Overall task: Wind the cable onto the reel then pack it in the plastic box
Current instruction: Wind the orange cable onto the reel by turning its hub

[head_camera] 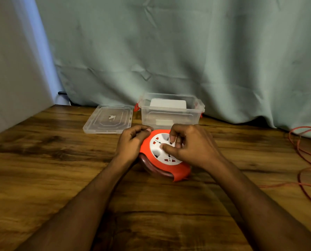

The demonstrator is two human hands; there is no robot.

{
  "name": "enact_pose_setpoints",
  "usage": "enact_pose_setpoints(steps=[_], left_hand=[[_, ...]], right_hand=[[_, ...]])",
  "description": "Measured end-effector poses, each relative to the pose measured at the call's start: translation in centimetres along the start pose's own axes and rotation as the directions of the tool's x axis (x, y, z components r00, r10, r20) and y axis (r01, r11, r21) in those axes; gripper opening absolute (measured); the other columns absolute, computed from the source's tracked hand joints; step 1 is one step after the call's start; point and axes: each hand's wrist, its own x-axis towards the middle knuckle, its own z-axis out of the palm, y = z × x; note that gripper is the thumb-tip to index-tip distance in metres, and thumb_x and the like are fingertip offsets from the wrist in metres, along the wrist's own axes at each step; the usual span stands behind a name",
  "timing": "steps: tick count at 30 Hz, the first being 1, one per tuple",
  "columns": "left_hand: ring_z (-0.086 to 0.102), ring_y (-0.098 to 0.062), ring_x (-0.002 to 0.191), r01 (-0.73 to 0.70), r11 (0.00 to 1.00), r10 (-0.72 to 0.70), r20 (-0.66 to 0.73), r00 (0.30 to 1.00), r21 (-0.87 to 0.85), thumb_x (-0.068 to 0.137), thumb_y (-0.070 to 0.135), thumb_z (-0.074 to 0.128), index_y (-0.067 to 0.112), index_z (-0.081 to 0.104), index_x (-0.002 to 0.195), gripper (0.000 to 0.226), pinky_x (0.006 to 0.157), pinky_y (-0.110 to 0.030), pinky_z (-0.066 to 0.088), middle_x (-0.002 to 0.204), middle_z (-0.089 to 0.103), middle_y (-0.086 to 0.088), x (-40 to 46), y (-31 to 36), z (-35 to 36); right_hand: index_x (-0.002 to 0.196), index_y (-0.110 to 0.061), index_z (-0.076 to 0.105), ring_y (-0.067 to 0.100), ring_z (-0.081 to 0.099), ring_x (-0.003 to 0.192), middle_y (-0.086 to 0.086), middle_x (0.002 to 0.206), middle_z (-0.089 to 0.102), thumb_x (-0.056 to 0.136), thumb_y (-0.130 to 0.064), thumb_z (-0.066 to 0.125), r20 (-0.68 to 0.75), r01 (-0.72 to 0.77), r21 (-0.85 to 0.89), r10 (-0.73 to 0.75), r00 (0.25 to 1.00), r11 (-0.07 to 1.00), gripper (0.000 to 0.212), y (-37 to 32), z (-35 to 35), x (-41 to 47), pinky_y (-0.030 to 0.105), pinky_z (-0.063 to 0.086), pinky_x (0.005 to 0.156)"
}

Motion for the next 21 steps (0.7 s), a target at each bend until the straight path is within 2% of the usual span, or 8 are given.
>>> enact_pose_setpoints(steps=[2,5,8,10,13,16,18,21], left_hand=[[0.074,-0.027,0.084,-0.016,1.000,0.016,-0.002,1.000,-0.008,0.096,0.008,0.061,0.009,0.076,0.098,0.015,0.068,-0.032,0.060,0.098,0.077,-0.015,0.0,0.1,0.0],[0.074,-0.029,0.084,-0.028,1.000,0.028,0.006,1.000,-0.007,0.097,0.009,0.060,0.012,0.076,0.098,0.016,0.070,-0.036,0.061,0.099,0.076,-0.015,-0.1,0.2,0.1],[0.074,-0.031,0.087,-0.026,0.999,0.026,0.016,1.000,0.018,0.097,0.010,0.060,0.011,0.076,0.100,0.016,0.072,-0.039,0.062,0.100,0.076,-0.013,-0.1,0.1,-0.1],[0.075,-0.031,0.088,-0.022,0.999,0.021,0.027,0.999,0.024,0.098,0.012,0.060,0.011,0.075,0.103,0.016,0.073,-0.041,0.062,0.101,0.076,-0.013,-0.1,0.1,-0.1],[0.076,-0.030,0.087,-0.004,1.000,0.003,0.032,0.999,0.013,0.098,0.014,0.060,0.014,0.075,0.103,0.016,0.070,-0.037,0.062,0.101,0.077,-0.011,-0.1,0.2,0.0],[0.076,-0.028,0.087,0.002,1.000,-0.002,0.029,1.000,0.010,0.098,0.013,0.060,0.011,0.075,0.104,0.017,0.068,-0.034,0.061,0.101,0.077,-0.011,-0.1,0.2,0.0],[0.075,-0.028,0.086,-0.001,1.000,0.001,0.030,1.000,0.002,0.098,0.011,0.060,0.009,0.075,0.105,0.017,0.068,-0.035,0.061,0.099,0.077,-0.011,-0.1,0.1,0.0],[0.075,-0.028,0.086,-0.012,1.000,0.011,0.016,1.000,0.019,0.098,0.011,0.060,0.009,0.076,0.105,0.017,0.068,-0.034,0.061,0.099,0.077,-0.010,0.0,-0.1,-0.1]], right_hand=[[0.095,-0.034,0.065,-0.002,0.060,0.065,-0.013,0.078,0.070,0.076,-0.036,0.081,-0.039,0.094,0.079,-0.091,0.995,0.992,0.025,0.9,-0.8,0.1,0.025,0.044,0.057],[0.117,-0.037,0.063,-0.012,0.058,0.070,-0.023,0.097,0.069,0.067,-0.022,0.081,0.072,0.150,0.132,-0.160,0.984,0.980,0.055,1.9,-1.7,0.1,0.017,0.037,0.055],[0.135,-0.045,0.055,-0.015,0.059,0.074,-0.024,0.117,0.072,0.070,-0.020,0.084,0.224,0.126,0.147,-0.157,0.962,0.981,0.076,2.4,-1.7,0.3,0.021,0.047,0.060],[0.141,-0.050,0.049,-0.012,0.065,0.086,-0.025,0.125,0.070,0.071,-0.022,0.085,0.260,0.126,0.164,-0.166,0.951,0.978,0.083,2.5,-1.7,0.3,0.028,0.059,0.066],[0.143,-0.054,0.040,0.004,0.072,0.095,-0.025,0.124,0.069,0.071,-0.024,0.087,0.260,0.115,0.191,-0.163,0.952,0.975,0.092,2.5,-2.0,0.2,0.037,0.065,0.072],[0.143,-0.055,0.033,-0.009,0.064,0.081,-0.021,0.117,0.068,0.069,-0.031,0.091,0.266,0.106,0.182,-0.153,0.952,0.978,0.097,2.4,-2.1,0.0,0.026,0.055,0.064],[0.140,-0.054,0.034,-0.005,0.061,0.075,-0.018,0.110,0.067,0.067,-0.041,0.093,0.248,0.099,0.164,-0.138,0.959,0.982,0.095,2.2,-1.9,-0.2,0.031,0.055,0.064],[0.135,-0.052,0.037,0.000,0.060,0.080,-0.018,0.105,0.065,0.067,-0.051,0.090,0.234,0.109,0.113,-0.133,0.963,0.988,0.087,2.0,-1.6,-0.2,0.033,0.054,0.067]])
